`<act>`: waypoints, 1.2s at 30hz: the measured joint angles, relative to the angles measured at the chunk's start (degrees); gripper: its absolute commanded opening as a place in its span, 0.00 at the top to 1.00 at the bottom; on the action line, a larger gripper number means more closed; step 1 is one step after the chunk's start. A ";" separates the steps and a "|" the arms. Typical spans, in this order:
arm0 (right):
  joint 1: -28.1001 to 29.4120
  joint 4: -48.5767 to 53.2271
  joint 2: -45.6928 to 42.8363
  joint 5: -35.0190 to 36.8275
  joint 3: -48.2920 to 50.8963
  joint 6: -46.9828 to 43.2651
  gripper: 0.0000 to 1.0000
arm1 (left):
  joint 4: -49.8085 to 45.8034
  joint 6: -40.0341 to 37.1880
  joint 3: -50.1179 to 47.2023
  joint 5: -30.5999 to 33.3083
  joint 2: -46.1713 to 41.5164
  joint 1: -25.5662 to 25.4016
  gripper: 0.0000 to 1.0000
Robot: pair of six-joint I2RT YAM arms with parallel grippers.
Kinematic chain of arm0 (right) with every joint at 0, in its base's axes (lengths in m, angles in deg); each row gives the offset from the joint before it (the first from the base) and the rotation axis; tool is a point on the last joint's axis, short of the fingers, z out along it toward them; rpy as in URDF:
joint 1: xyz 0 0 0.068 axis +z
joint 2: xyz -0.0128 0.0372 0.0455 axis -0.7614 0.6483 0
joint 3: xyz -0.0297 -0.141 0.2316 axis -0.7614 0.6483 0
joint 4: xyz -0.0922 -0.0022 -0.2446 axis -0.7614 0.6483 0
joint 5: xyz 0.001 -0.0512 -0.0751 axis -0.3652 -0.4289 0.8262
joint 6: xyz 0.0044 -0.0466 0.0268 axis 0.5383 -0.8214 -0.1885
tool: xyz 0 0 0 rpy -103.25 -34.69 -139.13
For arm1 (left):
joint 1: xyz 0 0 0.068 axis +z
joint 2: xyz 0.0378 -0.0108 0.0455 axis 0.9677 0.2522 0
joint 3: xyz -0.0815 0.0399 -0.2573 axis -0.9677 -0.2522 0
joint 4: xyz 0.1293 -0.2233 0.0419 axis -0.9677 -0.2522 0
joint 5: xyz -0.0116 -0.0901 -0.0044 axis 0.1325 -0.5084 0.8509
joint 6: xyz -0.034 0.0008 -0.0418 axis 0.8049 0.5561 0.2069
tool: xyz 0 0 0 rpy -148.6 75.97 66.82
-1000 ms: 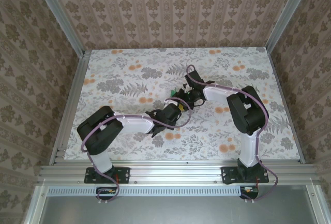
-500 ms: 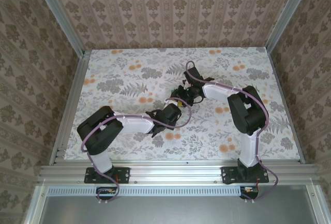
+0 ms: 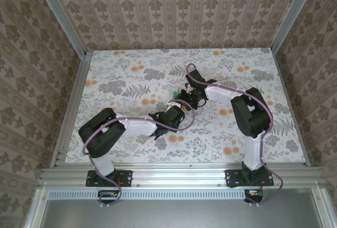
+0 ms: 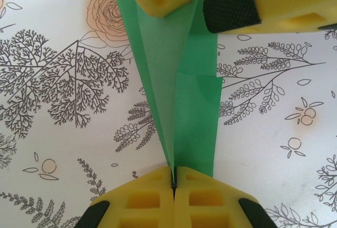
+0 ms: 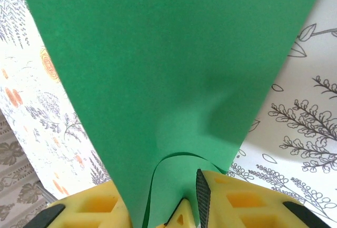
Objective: Fold a paper plane with a square sheet of paper (pick it up from the middle)
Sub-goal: Fold the wing for the fifth time at the center of the table.
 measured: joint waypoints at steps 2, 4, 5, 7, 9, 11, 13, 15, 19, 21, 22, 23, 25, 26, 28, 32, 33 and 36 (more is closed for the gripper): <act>0.04 0.00 0.00 0.00 -0.22 -0.57 0.70 | 0.00 0.00 0.00 0.00 0.00 0.00 0.94; 0.22 -0.02 0.00 0.00 -0.50 -0.96 0.73 | -0.04 0.02 0.00 0.04 0.00 -0.02 0.94; 0.35 -0.04 0.00 0.00 -0.72 -1.27 0.75 | -0.11 0.02 0.00 0.11 0.00 -0.07 0.94; 0.59 -0.15 0.00 0.00 -1.03 -1.73 0.81 | -0.24 0.02 0.00 0.44 0.00 -0.24 0.93; 0.81 -0.57 0.00 0.00 -1.14 -2.32 0.86 | -0.39 0.00 0.00 0.55 0.00 -0.33 0.93; 0.83 -0.72 0.02 0.02 -1.16 -2.84 0.90 | -0.39 0.00 0.00 0.61 0.00 -0.33 0.92; 0.83 -0.76 0.02 0.02 -1.16 -3.48 0.92 | -0.42 0.00 0.00 0.63 0.00 -0.33 0.91; 0.85 -1.16 0.13 0.00 -1.16 -4.37 0.92 | -0.44 0.00 0.00 0.66 0.00 -0.33 0.88; 0.85 -1.68 0.81 0.00 -1.16 -6.43 0.92 | -0.98 0.07 0.00 0.87 0.00 -0.33 0.80; 0.85 -2.10 1.16 -0.07 -1.16 -7.50 0.92 | -1.38 0.07 0.00 1.05 -0.02 -0.33 0.74; 0.83 -2.45 1.29 -0.22 -1.16 -7.93 0.92 | -1.53 0.09 0.00 1.07 -0.09 -0.33 0.71; 0.83 -2.73 1.42 -0.28 -1.18 -8.22 0.92 | -1.75 0.09 0.00 1.05 -0.17 -0.33 0.68; 0.83 -2.89 1.46 -0.48 -1.18 -8.66 0.92 | -1.90 0.09 0.00 1.05 -0.22 -0.33 0.63; 0.83 -2.93 1.53 -0.63 -1.18 -9.11 0.92 | -2.01 0.04 -0.15 0.96 -0.59 -0.33 0.60; 0.79 -3.04 1.92 -0.92 -1.18 -10.51 0.92 | -1.99 0.72 -1.68 -0.13 -2.91 -0.20 0.54; 0.61 -3.48 3.54 -2.12 -1.18 -12.76 0.91 | -1.14 2.45 -5.60 -3.82 -10.75 1.01 0.44; 0.52 -3.74 3.78 -2.62 -1.16 -13.18 0.91 | -0.28 3.10 -6.73 -5.07 -12.61 1.75 0.44; 0.28 -5.05 3.82 -4.42 -1.09 -13.90 0.91 | 2.67 5.35 -10.71 -8.94 -17.27 4.98 0.42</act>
